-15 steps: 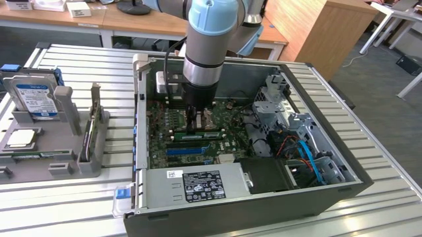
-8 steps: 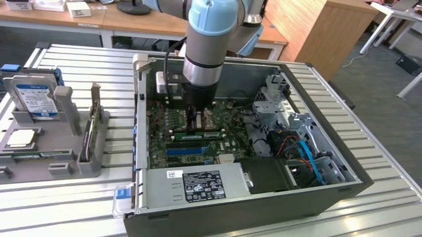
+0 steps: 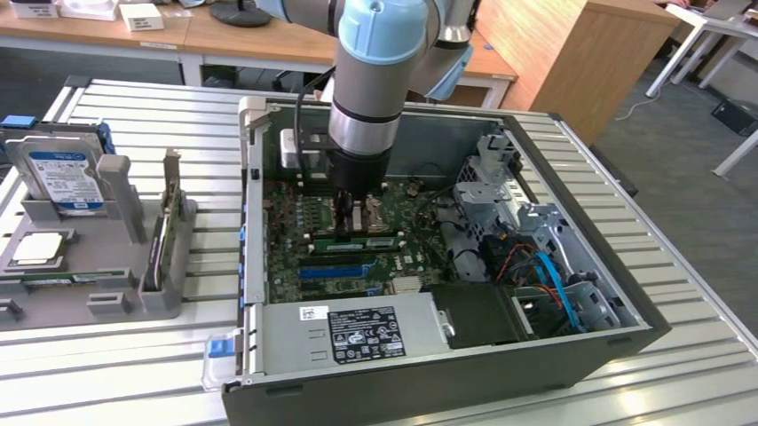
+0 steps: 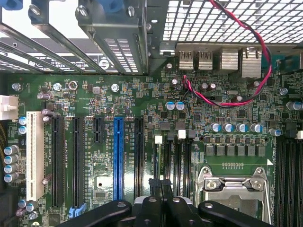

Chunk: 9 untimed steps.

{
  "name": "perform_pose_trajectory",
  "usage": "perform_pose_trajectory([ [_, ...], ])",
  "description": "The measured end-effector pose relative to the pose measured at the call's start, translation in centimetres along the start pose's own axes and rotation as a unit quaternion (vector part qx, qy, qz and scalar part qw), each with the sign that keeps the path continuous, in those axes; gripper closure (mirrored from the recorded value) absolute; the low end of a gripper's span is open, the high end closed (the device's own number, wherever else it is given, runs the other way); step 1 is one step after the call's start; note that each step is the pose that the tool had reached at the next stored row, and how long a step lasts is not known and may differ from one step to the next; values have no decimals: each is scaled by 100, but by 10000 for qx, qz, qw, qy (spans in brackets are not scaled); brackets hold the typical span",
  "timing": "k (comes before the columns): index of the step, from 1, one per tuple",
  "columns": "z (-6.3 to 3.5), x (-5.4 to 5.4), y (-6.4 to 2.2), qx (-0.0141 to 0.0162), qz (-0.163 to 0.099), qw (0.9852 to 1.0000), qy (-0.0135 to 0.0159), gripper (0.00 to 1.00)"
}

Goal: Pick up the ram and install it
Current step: 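Press down the ram until it locks into place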

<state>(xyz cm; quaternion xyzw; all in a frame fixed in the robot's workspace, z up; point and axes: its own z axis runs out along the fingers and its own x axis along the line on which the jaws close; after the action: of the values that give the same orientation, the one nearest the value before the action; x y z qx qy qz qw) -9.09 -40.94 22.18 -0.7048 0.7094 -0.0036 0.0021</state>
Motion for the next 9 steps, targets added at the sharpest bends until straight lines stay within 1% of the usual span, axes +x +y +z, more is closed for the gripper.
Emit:
perform_pose_trajectory([
  [7, 1, 0, 0, 0, 0, 10000, 0, 89],
  [9, -7, -1, -1, 2, 0, 10000, -6, 89],
])
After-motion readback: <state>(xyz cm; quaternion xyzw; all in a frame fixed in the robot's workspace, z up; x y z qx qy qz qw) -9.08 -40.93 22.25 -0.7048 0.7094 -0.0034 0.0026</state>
